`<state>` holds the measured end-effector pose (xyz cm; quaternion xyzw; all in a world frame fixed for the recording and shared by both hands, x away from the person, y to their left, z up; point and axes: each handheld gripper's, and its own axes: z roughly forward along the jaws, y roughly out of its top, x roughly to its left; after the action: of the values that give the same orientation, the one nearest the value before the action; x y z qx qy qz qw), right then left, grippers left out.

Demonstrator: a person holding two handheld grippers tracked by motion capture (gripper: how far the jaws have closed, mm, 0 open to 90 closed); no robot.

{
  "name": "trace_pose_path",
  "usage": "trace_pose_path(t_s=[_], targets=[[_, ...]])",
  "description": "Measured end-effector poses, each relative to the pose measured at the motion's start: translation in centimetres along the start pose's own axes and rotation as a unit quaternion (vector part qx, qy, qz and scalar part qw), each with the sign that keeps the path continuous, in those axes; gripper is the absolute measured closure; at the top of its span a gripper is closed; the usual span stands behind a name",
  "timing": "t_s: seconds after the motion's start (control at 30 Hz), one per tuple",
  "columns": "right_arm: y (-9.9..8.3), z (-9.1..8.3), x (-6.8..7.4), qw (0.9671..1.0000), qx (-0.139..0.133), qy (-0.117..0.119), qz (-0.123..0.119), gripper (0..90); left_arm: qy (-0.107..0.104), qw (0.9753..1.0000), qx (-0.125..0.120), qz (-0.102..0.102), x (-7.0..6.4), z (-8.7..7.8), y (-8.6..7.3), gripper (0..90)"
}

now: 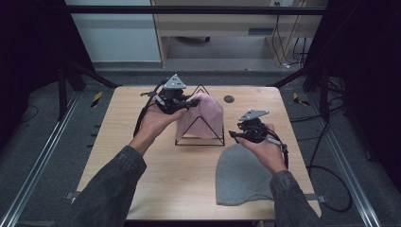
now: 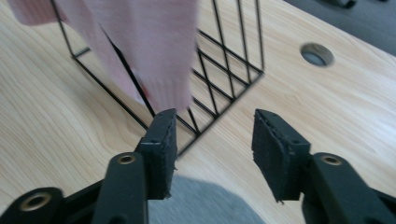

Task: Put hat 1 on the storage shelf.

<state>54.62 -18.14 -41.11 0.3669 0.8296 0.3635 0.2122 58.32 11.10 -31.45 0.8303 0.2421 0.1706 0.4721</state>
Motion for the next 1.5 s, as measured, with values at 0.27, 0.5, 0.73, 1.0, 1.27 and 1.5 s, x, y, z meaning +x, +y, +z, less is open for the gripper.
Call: trace_pose_path(t_s=[0.27,0.5,0.73,1.0,1.27,1.5], targets=[[-2.1,-1.1,-1.7,0.9993,0.017,-0.024,0.023,44.0,-0.012,0.9997,0.017,-0.016,0.2,0.5,-1.2,75.9],[-3.4,-1.3,-2.5,0.9984,0.029,-0.032,0.035,44.7,-0.020,0.9992,0.027,-0.020,0.2,0.4,-2.0,74.2],[-4.8,-1.3,-3.2,0.9967,0.049,-0.038,0.051,48.4,-0.029,0.9983,0.023,-0.045,0.3,0.2,-2.9,65.0],[-6.1,-1.5,-4.5,0.9943,0.065,-0.042,0.074,50.6,-0.026,0.9985,0.013,-0.047,0.0,-0.3,-3.3,59.7],[-7.0,-1.7,-5.1,0.9926,0.076,-0.045,0.084,50.1,-0.004,0.9998,0.007,-0.020,-0.9,-1.5,-3.0,66.5],[-7.3,-1.2,-5.6,0.9902,0.093,-0.041,0.096,47.3,0.014,0.9998,0.007,-0.016,-1.2,-2.3,-2.8,53.9]])
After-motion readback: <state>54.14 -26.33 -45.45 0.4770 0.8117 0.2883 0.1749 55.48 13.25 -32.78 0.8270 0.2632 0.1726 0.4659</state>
